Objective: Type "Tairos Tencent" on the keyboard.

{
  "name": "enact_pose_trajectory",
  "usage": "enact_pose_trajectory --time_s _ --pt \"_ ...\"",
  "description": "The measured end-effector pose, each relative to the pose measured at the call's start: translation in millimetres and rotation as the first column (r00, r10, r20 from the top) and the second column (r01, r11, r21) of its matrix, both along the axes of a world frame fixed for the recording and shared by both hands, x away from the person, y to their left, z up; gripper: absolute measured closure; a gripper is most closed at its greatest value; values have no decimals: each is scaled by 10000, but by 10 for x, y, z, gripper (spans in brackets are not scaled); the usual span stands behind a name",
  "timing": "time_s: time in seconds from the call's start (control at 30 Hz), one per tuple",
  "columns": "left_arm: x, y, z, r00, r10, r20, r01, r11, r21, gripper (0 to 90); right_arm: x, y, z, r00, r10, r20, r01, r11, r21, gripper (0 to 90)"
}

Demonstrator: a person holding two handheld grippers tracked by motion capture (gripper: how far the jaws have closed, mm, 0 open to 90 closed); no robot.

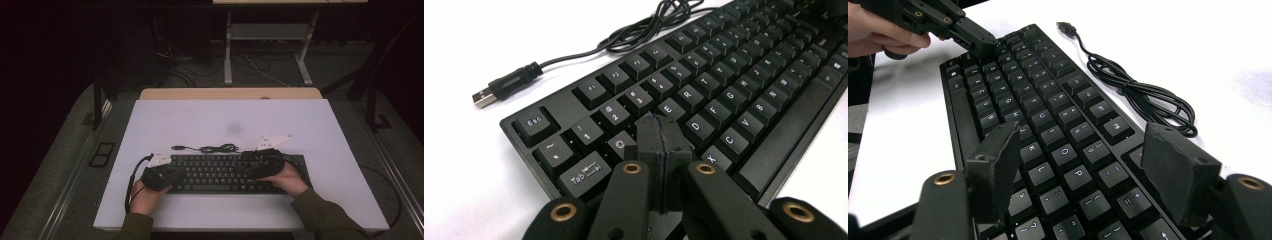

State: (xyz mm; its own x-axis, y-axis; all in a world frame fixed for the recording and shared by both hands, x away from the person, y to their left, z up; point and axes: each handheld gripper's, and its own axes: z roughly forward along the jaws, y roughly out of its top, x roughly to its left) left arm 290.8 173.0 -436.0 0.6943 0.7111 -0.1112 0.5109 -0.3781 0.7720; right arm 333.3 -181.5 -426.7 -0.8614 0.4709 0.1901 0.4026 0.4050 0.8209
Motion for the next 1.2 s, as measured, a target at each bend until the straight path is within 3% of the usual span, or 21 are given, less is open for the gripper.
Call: enact_pose_trajectory --time_s 0.7,0.87,1.2 --pt "-4 -15 -15 9999 -24 -137 28 9997 257 895 -5 2 -2 10000 -12 12 13 10000 -70 316" --pt "2 18 2 9999 64 -122 -65 10000 -60 895 -3 -6 4 10000 -35 40 35 10000 -25 315" --pt "-3 49 29 10000 44 -37 -45 9996 -279 894 -1 -7 0 10000 -22 29 23 10000 -60 316"
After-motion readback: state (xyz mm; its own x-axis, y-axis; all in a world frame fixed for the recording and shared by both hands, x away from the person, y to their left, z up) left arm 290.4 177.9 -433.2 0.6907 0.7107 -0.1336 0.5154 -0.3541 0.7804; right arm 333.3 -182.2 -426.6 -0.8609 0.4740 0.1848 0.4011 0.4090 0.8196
